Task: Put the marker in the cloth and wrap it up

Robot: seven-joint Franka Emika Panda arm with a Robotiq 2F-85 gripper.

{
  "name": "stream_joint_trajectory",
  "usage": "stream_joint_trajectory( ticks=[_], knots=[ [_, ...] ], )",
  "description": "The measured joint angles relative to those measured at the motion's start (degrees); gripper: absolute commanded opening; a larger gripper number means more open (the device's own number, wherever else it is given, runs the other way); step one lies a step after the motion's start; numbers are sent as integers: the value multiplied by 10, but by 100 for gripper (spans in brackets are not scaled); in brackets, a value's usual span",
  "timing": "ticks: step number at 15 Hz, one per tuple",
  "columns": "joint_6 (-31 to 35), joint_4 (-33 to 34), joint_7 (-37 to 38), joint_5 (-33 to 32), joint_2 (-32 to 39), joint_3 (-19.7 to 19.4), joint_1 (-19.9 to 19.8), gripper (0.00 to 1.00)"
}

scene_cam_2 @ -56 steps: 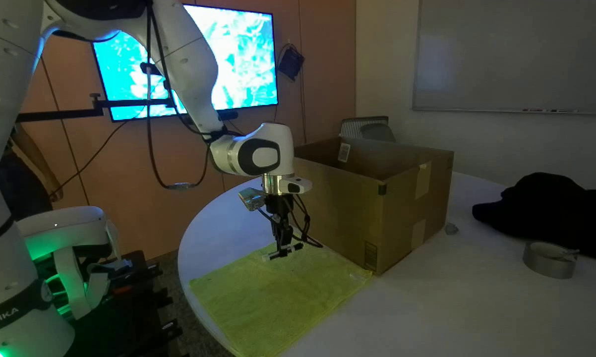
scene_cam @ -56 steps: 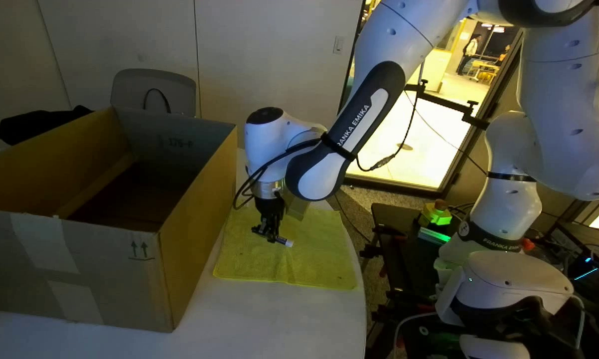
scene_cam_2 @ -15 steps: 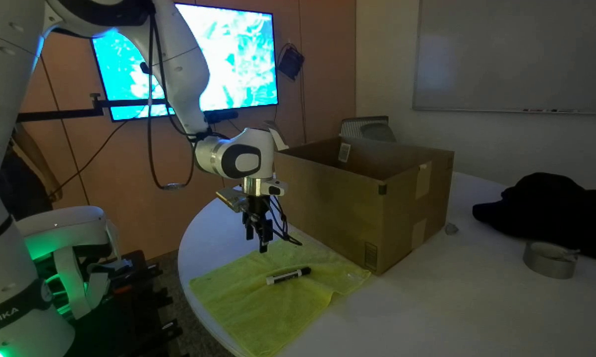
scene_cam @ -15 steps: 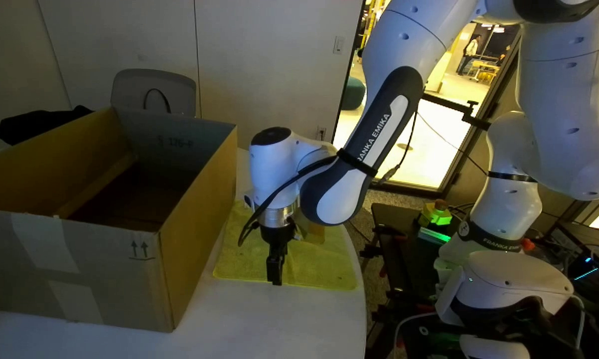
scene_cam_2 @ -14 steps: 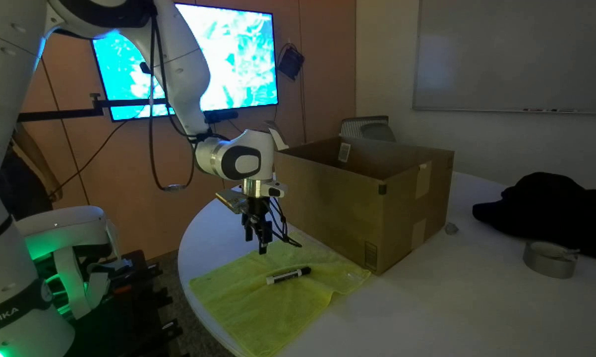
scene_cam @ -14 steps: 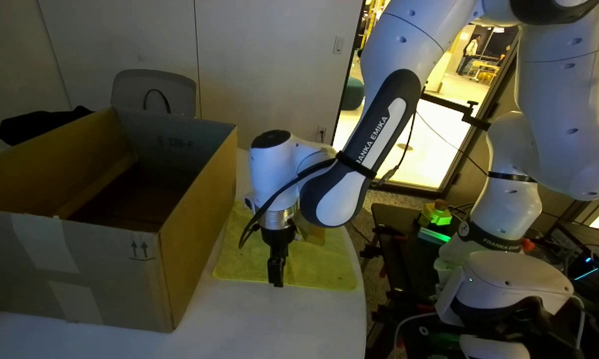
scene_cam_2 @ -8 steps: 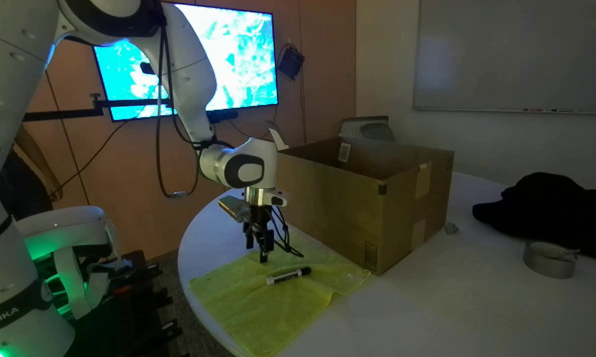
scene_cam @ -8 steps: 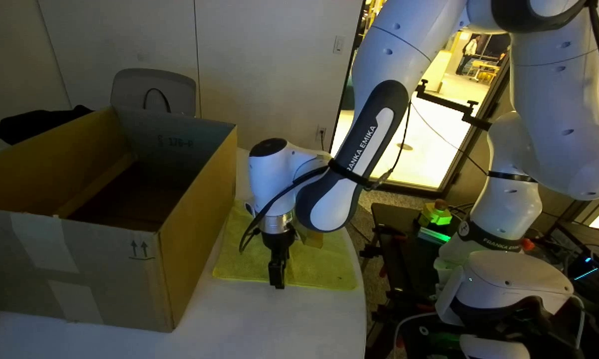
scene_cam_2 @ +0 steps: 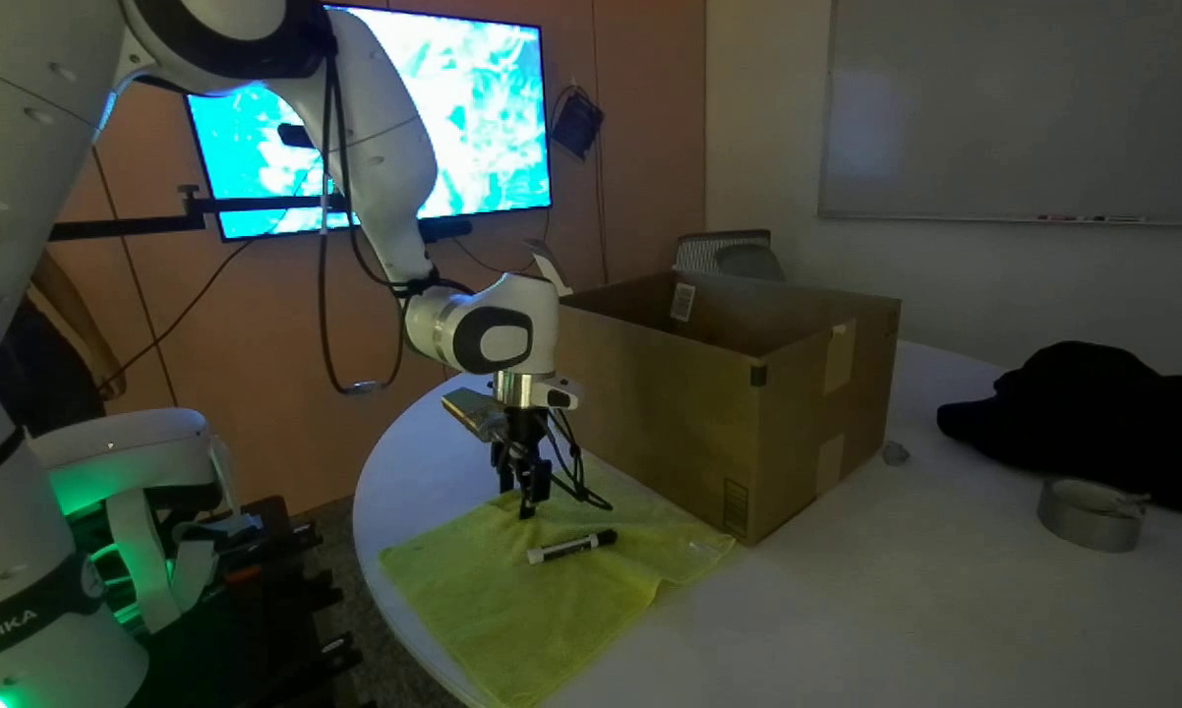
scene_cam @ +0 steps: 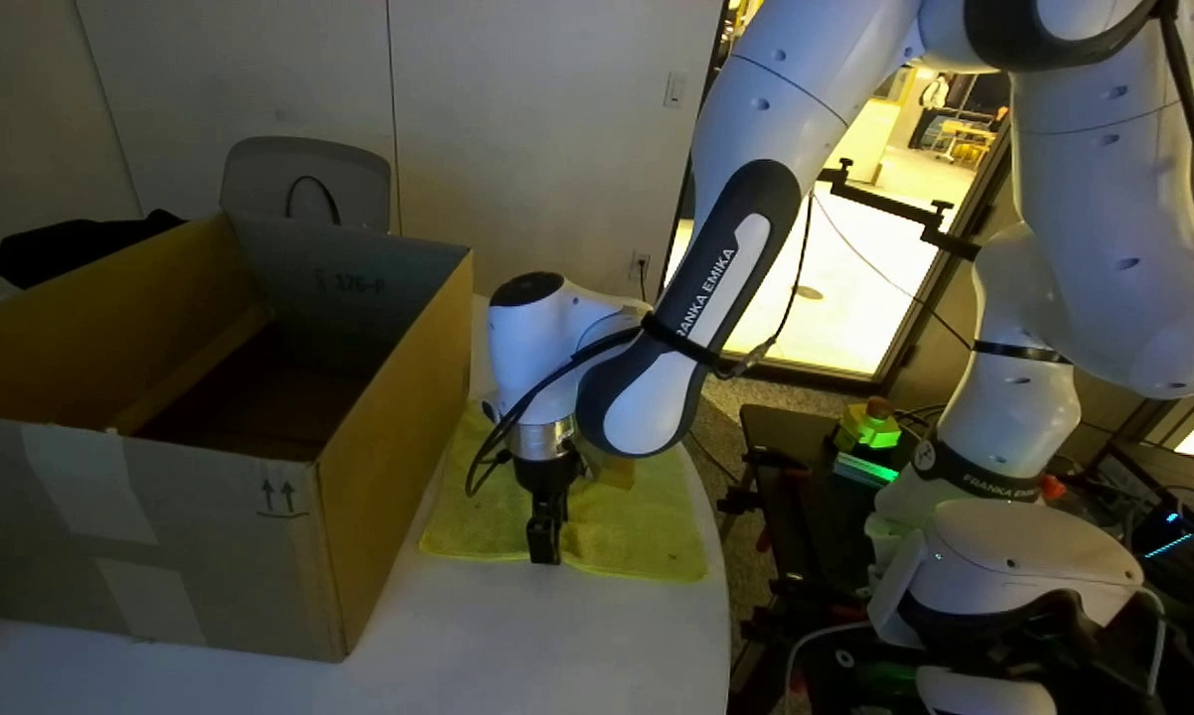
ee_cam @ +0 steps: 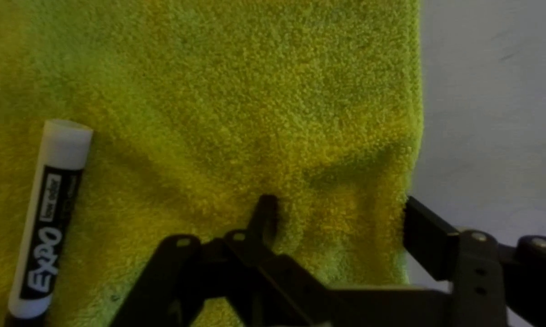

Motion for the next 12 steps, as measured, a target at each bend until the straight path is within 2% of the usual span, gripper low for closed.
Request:
stream_joint_trajectory(
  ticks=[4, 5, 6, 8, 12],
  knots=[
    [-1, 5, -14, 9, 0, 2, -7, 8],
    [-1, 6, -16, 11, 0, 3, -9, 4],
    [-1, 7, -18, 12, 0, 3, -11, 2],
    [-1, 7, -19, 13, -1, 3, -14, 5],
    [-1, 5, -19, 13, -5, -4, -15, 5]
  ],
)
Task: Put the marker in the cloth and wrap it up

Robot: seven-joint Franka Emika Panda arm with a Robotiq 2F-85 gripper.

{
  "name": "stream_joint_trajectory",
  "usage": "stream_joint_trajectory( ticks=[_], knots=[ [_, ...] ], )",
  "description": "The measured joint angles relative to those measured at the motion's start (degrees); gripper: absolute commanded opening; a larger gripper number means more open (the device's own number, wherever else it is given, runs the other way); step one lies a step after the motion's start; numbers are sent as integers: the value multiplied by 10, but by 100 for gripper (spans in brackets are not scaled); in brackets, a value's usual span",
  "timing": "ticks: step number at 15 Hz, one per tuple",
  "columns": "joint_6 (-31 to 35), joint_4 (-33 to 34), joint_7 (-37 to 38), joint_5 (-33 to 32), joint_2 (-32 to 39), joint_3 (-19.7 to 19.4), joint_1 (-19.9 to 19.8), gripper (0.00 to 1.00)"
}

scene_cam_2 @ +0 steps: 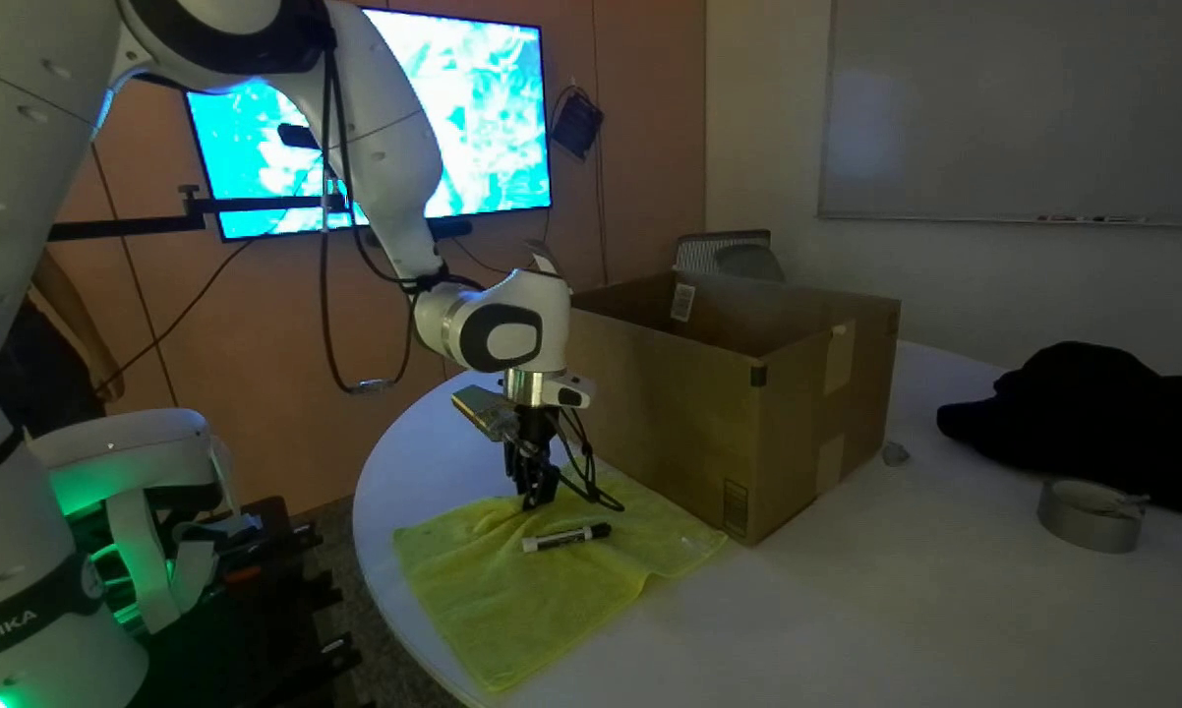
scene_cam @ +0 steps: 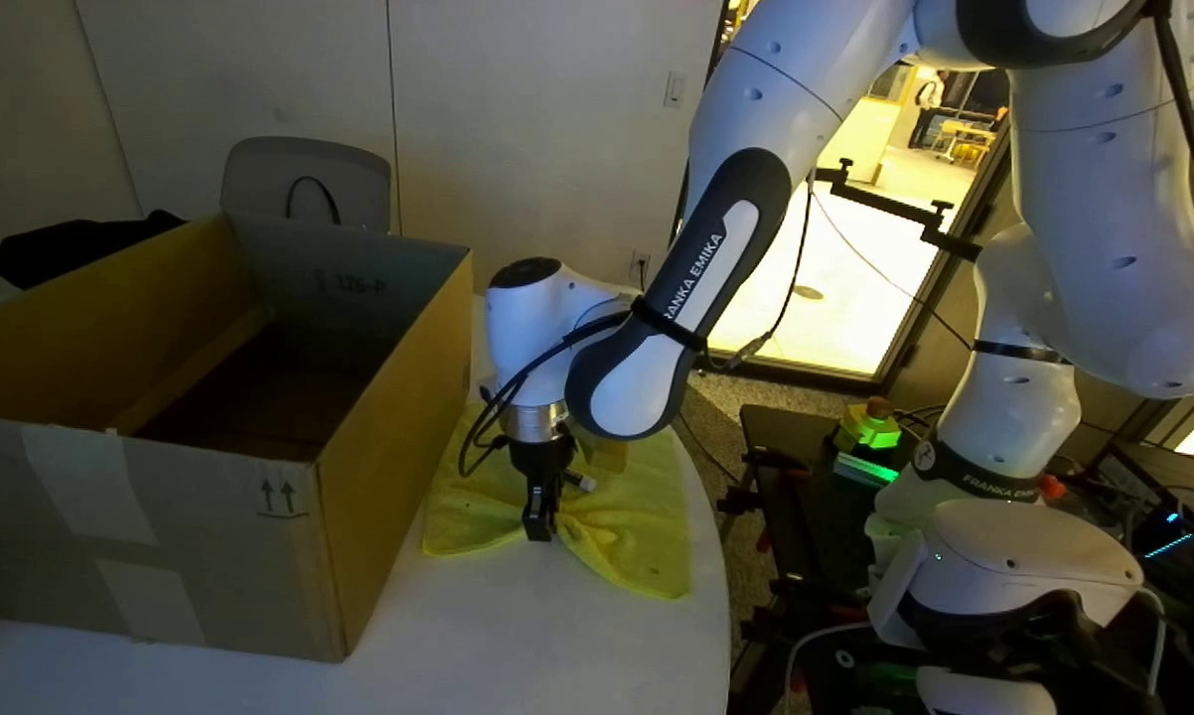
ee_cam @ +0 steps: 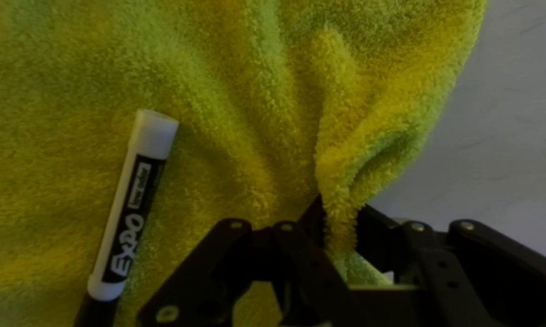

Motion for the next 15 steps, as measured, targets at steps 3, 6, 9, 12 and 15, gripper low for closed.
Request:
stream_joint_trajectory(
  ticks=[3, 6, 9, 12, 15],
  knots=[
    [2, -12, 3, 0, -20, -11, -2, 5],
    [6, -31, 10, 0, -51, -23, -7, 5],
    [8, -50, 29, 0, -79, -39, -13, 5],
    [8, -66, 56, 6, -96, -55, -24, 5],
    [12, -79, 93, 17, -101, -76, -36, 5]
  ],
)
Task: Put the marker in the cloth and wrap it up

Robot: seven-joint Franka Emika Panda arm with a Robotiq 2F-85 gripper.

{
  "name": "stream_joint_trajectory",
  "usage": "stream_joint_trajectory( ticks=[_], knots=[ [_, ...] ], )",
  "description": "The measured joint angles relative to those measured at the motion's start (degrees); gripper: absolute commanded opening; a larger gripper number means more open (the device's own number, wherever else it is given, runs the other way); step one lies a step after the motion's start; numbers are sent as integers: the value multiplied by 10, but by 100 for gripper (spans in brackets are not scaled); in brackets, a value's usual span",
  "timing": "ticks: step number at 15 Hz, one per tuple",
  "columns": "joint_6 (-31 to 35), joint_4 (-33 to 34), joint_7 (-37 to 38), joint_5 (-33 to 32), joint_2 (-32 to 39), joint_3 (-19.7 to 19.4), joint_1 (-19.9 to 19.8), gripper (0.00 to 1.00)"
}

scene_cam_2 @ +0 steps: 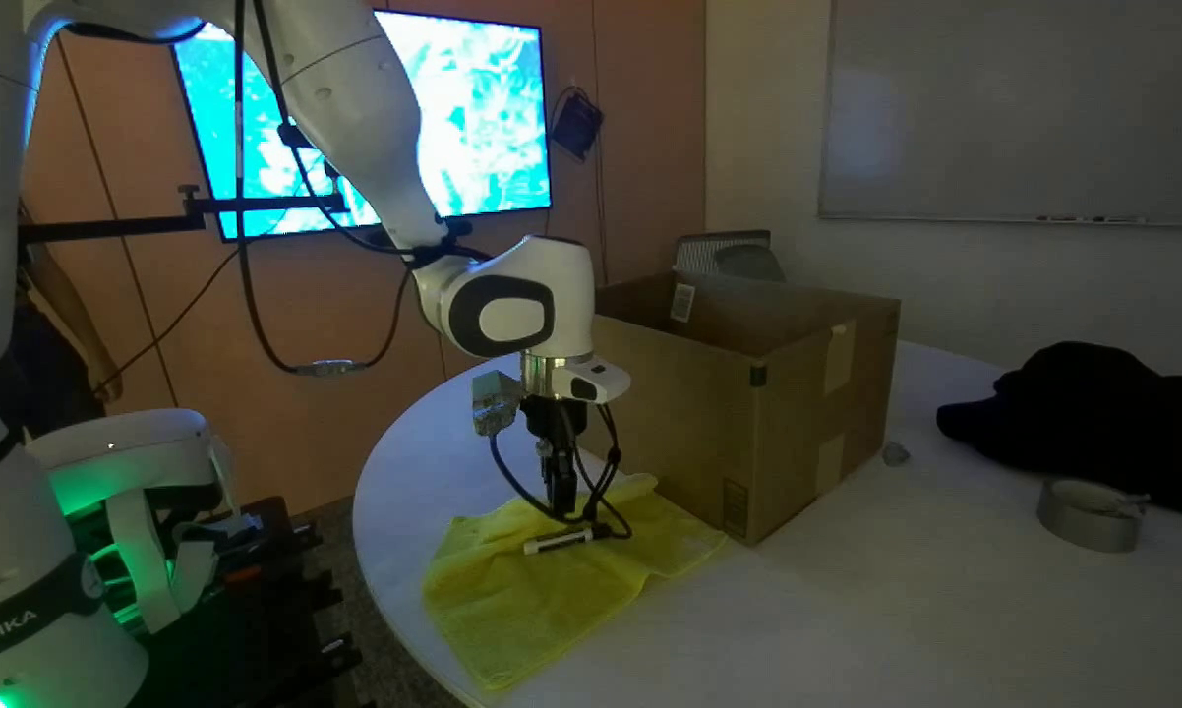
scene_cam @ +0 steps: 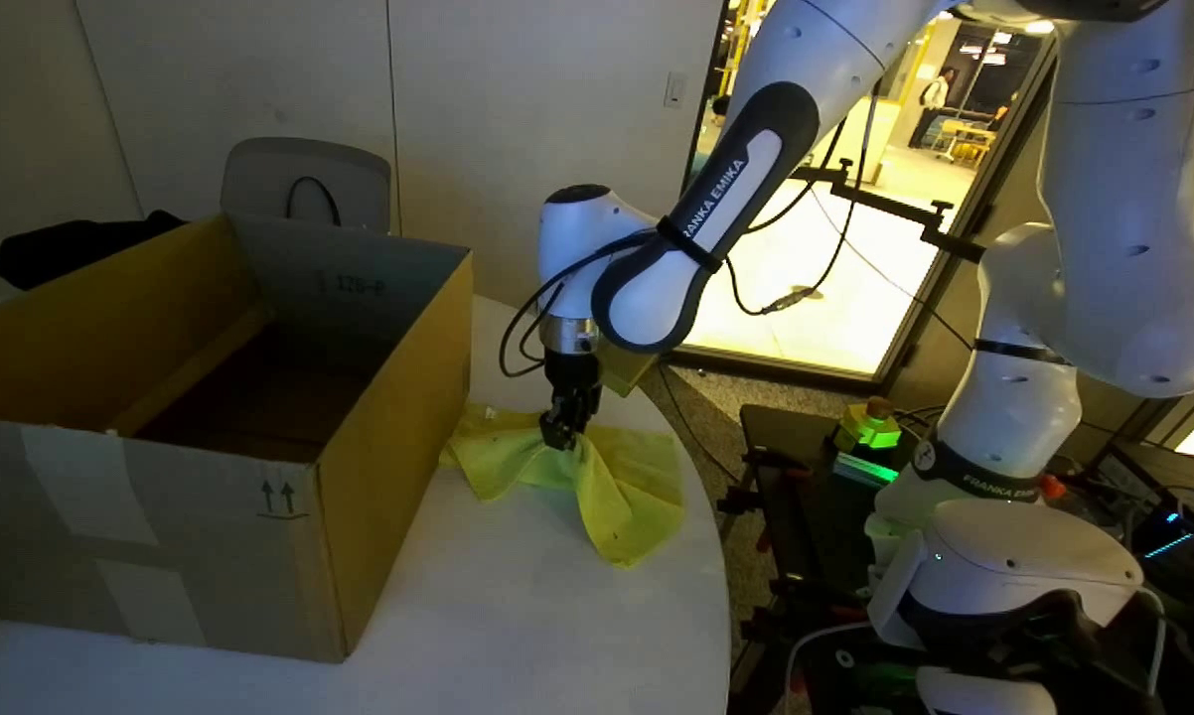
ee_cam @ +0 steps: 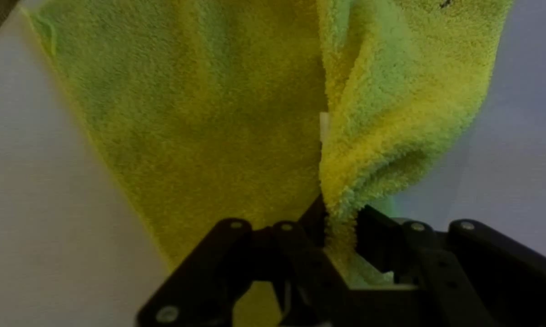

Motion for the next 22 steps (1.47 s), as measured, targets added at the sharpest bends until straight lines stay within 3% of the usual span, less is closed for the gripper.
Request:
stream_joint_trajectory(
  ticks=[9, 10, 12, 19, 22],
  knots=[
    [13, -12, 104, 86, 8, -45, -42, 8],
    [13, -12, 112, 100, 11, -45, -46, 37],
    [13, -11, 123, 122, 18, -45, -52, 43],
    [18, -9, 140, 151, 18, -37, -49, 96],
    [20, -17, 133, 154, 1, -23, -49, 100]
  ],
)
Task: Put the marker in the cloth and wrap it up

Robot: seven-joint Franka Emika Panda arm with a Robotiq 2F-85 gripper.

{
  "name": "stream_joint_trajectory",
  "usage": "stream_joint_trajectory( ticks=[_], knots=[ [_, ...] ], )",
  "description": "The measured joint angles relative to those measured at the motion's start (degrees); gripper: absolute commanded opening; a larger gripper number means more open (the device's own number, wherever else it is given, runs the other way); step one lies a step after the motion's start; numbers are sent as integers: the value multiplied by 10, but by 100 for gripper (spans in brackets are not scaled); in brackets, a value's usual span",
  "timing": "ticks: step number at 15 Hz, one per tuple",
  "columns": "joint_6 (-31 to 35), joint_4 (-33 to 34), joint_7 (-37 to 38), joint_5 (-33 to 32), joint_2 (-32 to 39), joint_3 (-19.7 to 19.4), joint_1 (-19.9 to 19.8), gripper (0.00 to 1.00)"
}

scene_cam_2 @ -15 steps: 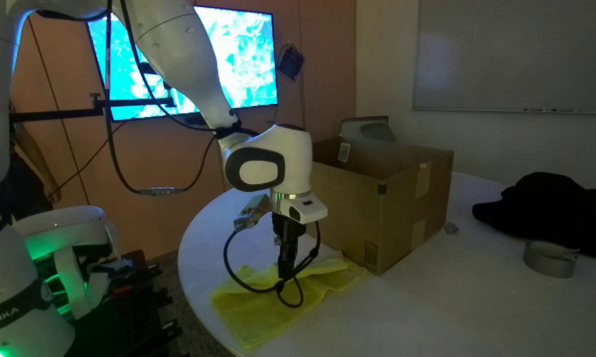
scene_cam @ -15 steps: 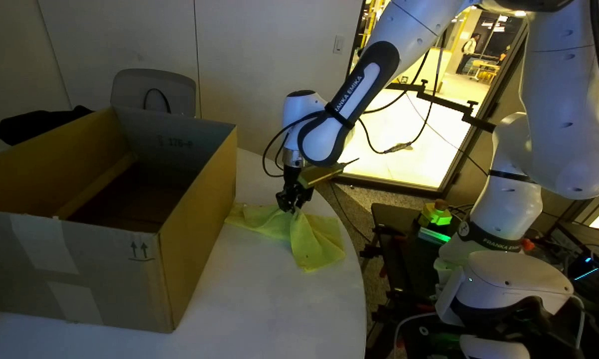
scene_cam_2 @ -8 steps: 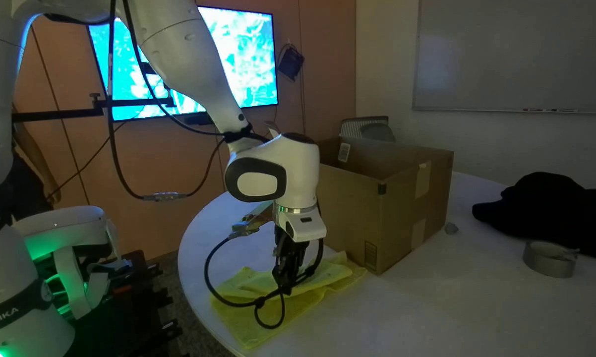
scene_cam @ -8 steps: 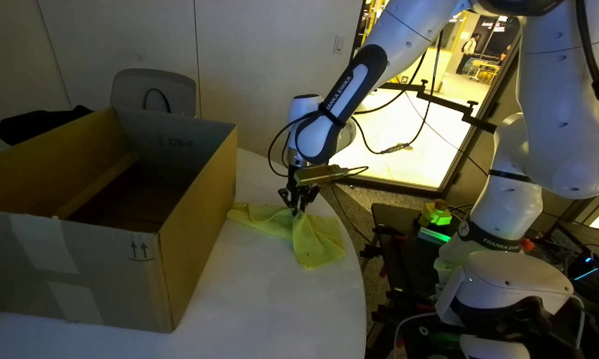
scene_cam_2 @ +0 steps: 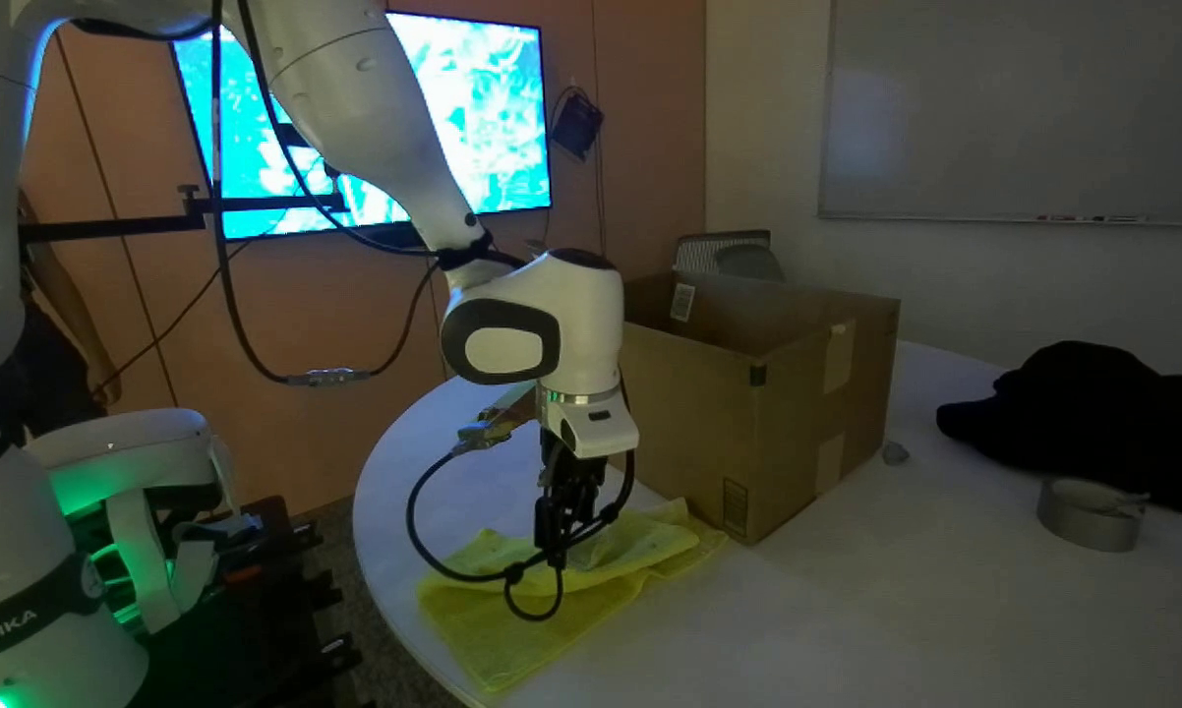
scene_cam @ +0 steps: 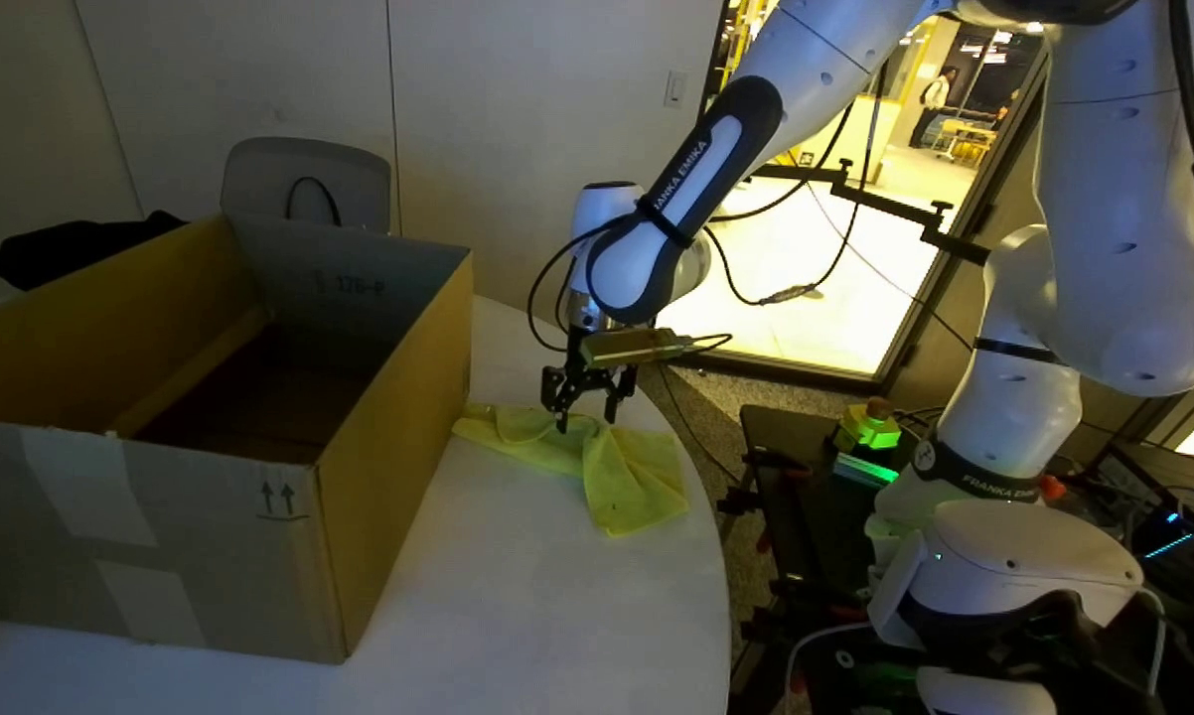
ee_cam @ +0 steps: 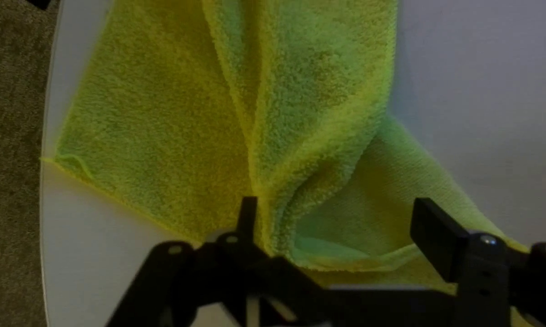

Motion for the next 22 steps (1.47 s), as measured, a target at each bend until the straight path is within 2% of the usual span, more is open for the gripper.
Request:
stream_joint_trajectory(
  ticks=[9, 17, 22],
  knots=[
    [1, -99, -144, 34, -76, 51, -8, 100],
    [3, -166, -250, 34, -79, 64, -12, 100],
    [3, -178, -279, 27, -71, 65, -13, 100]
  ],
)
